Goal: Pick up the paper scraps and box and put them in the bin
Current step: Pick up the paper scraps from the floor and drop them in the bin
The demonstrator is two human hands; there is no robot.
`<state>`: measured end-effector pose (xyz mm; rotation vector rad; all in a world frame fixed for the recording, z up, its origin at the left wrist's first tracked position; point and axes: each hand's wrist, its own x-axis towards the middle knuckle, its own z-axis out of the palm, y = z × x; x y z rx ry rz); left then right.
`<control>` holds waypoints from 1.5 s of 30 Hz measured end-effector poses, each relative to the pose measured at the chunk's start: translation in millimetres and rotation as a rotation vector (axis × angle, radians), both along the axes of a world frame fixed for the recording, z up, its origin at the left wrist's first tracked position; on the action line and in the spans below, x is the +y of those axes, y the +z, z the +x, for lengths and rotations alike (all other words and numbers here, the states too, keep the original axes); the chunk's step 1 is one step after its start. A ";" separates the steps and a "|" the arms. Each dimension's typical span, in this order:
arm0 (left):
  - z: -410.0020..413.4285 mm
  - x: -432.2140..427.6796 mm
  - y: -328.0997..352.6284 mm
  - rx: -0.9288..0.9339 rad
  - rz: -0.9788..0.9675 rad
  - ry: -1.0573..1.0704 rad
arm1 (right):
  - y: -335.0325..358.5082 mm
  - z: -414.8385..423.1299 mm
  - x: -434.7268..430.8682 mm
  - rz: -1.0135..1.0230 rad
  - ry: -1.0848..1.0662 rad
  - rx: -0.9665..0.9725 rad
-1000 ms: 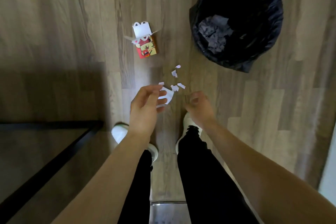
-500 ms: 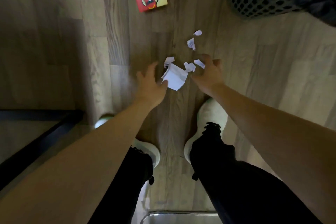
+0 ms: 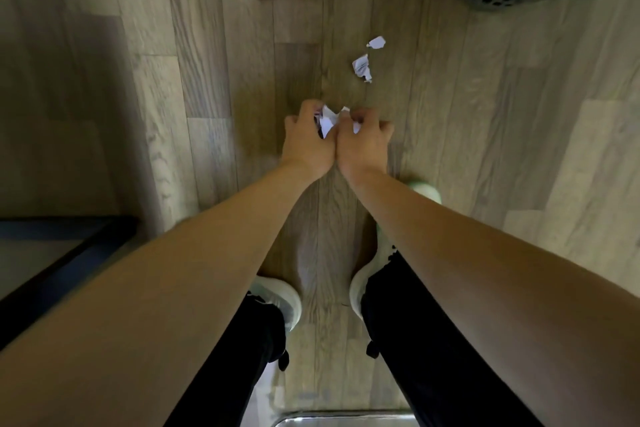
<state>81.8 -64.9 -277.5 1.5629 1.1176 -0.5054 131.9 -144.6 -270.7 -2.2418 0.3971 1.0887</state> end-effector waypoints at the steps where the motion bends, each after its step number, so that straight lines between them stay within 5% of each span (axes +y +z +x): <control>1: 2.2 0.0 0.9 0.011 -0.064 0.055 | 2.7 -0.4 4.6 0.018 -0.059 0.054; 4: 9.5 1.5 16.2 0.083 -0.202 0.169 | 11.5 1.3 12.2 0.082 -0.224 0.232; 11: 14.4 6.0 90.1 -0.028 -0.099 0.107 | 79.4 10.5 14.4 0.218 -0.155 0.293; 22: 146.4 -7.7 298.8 -0.287 0.002 -0.023 | 270.3 134.2 -3.7 0.259 -0.209 -0.111; 27: 231.3 -26.0 328.0 -0.453 -0.006 -0.042 | 300.2 223.8 -22.6 0.297 -0.218 -0.222; 33: 278.2 -5.6 289.4 -0.181 -0.086 -0.194 | 257.5 304.2 -43.5 0.092 -0.005 -0.071; 40: 212.1 16.1 296.0 -0.220 -0.091 -0.027 | 264.9 234.6 -70.9 0.201 0.066 -0.335; 45: 138.3 26.2 312.2 -0.209 -0.070 0.127 | 293.7 145.3 -64.0 0.265 0.143 -0.193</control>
